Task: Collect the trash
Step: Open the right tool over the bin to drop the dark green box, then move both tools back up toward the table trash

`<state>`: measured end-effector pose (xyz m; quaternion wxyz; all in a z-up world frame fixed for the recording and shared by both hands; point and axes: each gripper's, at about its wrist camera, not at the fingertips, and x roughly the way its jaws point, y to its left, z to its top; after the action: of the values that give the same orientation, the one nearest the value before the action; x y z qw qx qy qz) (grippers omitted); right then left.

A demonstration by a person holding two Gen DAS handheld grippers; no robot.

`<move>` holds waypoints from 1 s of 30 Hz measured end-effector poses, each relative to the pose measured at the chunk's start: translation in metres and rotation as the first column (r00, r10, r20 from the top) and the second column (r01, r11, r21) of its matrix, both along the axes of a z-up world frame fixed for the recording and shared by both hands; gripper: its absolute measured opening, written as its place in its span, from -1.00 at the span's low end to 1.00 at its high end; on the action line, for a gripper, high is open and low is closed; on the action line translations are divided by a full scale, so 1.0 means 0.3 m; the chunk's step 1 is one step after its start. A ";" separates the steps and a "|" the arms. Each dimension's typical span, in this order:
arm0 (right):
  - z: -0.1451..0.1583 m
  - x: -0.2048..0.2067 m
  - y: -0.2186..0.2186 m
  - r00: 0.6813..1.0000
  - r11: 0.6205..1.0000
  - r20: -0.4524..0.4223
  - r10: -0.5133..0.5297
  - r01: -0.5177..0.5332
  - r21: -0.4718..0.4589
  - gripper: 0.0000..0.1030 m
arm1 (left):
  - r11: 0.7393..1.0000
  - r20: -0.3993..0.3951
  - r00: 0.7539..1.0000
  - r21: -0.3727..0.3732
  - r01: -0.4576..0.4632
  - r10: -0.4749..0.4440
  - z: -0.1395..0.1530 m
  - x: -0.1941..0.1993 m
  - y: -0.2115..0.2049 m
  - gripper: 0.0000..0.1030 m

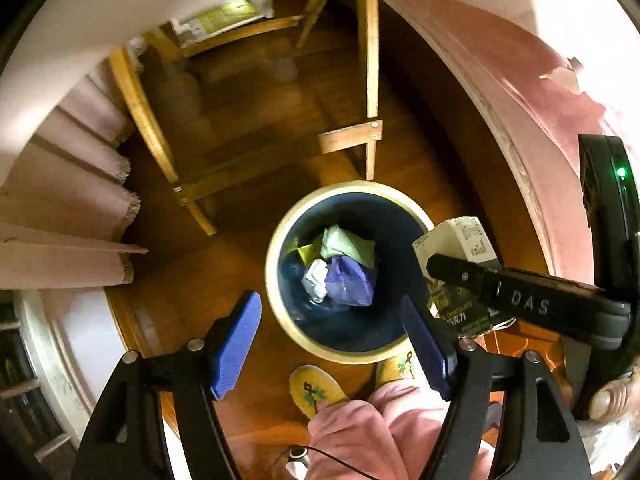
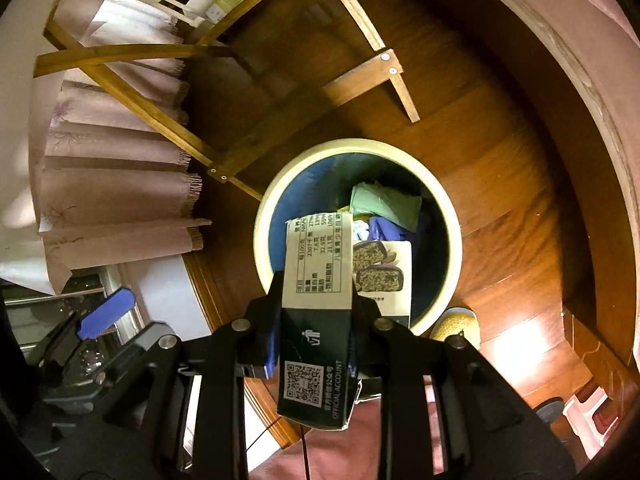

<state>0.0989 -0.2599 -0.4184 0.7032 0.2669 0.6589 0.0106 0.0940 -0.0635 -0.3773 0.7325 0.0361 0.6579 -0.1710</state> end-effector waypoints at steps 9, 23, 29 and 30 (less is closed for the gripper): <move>0.099 0.040 0.069 0.998 0.999 0.023 0.054 -0.054 0.005 0.02 | 0.998 0.021 0.998 -0.011 -0.054 0.054 0.083 -0.001 0.106 0.53; 0.514 -0.020 0.102 0.993 0.993 0.071 0.093 -0.088 -0.073 0.09 | 0.996 0.152 0.985 -0.050 -0.075 0.082 0.561 0.051 0.174 0.66; 0.760 -0.035 0.117 0.986 0.988 0.120 0.120 -0.107 -0.109 0.11 | 0.994 0.199 0.976 -0.073 -0.076 0.089 0.803 0.066 0.228 0.68; 0.806 -0.035 0.119 0.983 0.987 0.131 0.125 -0.110 -0.113 0.11 | 0.994 0.210 0.973 -0.075 -0.077 0.091 0.846 0.067 0.237 0.68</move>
<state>0.0883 -0.2243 -0.1767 0.7584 0.1887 0.6229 0.0356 0.1142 0.0075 -0.1234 0.8061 0.0019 0.5705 -0.1569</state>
